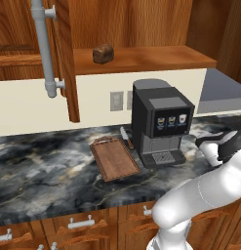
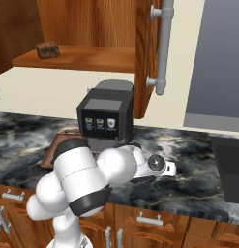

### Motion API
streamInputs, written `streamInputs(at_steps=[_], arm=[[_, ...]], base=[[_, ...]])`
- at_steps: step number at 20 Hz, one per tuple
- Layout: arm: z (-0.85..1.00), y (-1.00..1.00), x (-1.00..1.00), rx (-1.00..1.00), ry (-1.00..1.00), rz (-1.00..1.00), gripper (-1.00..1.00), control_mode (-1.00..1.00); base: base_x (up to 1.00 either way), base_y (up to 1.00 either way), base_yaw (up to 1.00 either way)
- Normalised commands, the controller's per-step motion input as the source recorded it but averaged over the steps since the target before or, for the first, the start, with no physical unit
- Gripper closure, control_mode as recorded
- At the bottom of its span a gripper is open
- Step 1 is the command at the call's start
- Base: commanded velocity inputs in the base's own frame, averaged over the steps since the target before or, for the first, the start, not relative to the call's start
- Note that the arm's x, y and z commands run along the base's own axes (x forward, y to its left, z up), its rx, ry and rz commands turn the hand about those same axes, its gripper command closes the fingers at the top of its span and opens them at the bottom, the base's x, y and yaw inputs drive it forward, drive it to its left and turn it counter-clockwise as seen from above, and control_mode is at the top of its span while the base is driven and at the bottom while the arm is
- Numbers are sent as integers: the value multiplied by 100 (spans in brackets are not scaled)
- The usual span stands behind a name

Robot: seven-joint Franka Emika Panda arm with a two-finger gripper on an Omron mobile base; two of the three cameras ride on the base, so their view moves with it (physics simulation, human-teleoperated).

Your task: Pick the bread, place it on the cutting board, pick the jam, place it on the counter, and close the cabinet.

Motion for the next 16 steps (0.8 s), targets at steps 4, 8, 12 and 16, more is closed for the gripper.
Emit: streamInputs(at_steps=[4,8,12,16], arm=[[-20,0,0,0,3,0,100,-100],[-6,0,0,0,1,0,100,-100],[0,0,0,0,0,0,100,-100],[0,0,0,0,0,0,100,-100]], base=[[0,0,0],[0,0,0],[0,0,0],[0,0,0]])
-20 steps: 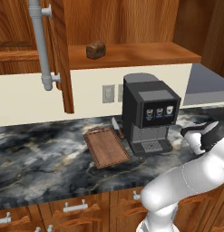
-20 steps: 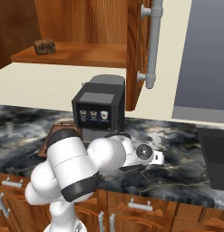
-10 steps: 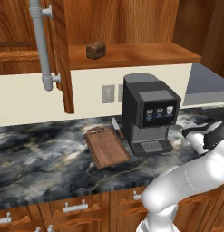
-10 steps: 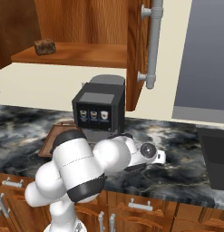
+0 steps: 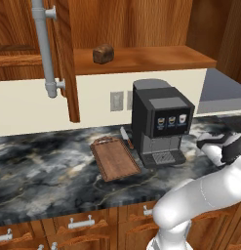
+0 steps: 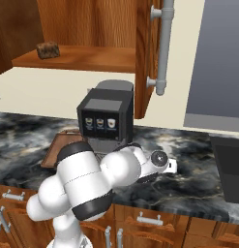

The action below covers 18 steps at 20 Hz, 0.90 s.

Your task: Pick the bread, place it on the cutting board, pick the jam, place it on the counter, and close the cabinet.

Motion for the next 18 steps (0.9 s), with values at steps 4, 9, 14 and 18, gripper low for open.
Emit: streamInputs(at_steps=[4,9,14,18], arm=[[0,0,0,0,0,0,100,-100],[0,0,0,0,0,0,-100,-100],[0,0,0,0,0,0,-100,-100],[0,0,0,0,0,0,-100,-100]], base=[[0,0,0],[0,0,0],[0,0,0],[0,0,0]])
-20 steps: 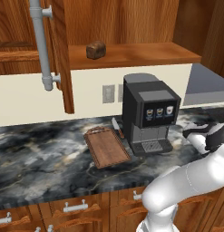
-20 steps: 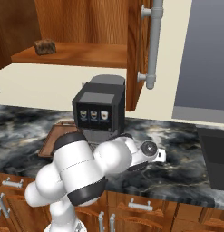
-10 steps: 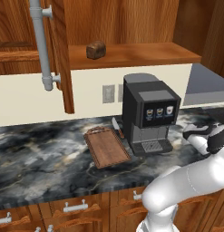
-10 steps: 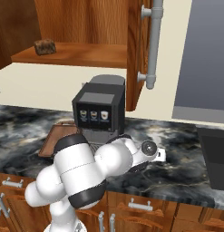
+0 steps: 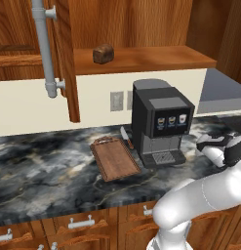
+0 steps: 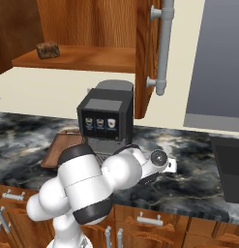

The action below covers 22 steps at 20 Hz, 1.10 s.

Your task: Pick the bread, place it on the cutting board, pick the jam, place it on the counter, and close the cabinet.

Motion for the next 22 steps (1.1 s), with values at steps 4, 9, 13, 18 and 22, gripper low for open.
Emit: streamInputs(at_steps=[4,9,13,18,22], arm=[[0,0,-3,0,0,0,-100,-100],[2,0,-21,0,0,0,-100,-100],[1,0,-33,0,0,2,-100,-100],[0,0,-25,0,0,1,-100,-100],[1,0,-25,0,0,0,-100,-100]], base=[[0,0,0],[0,0,0],[0,0,0],[0,0,0],[0,0,0]])
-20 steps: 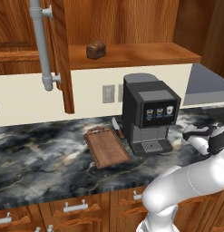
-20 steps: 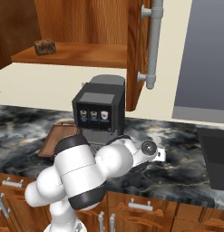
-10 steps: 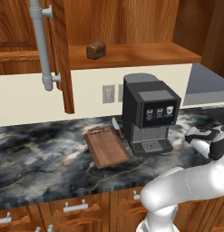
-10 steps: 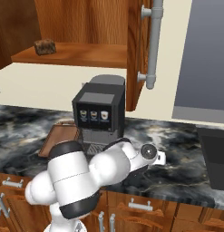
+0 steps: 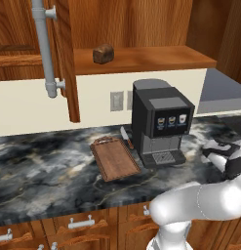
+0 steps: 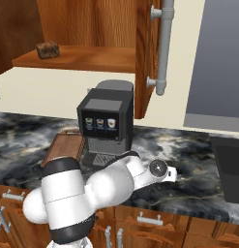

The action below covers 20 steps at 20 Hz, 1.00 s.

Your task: Pick the bread, place it on the cutting board, pick the jam, place it on the counter, and close the cabinet.

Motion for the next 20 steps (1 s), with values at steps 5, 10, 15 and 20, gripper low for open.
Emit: streamInputs(at_steps=[5,10,15,20], arm=[[28,3,-39,-1,-7,0,-100,-100],[32,11,-30,-1,-8,0,-100,-100],[35,12,-19,0,-3,0,-100,-100],[34,13,-18,0,-1,0,-100,-100]], base=[[0,0,0],[0,0,0],[0,0,0],[0,0,0]])
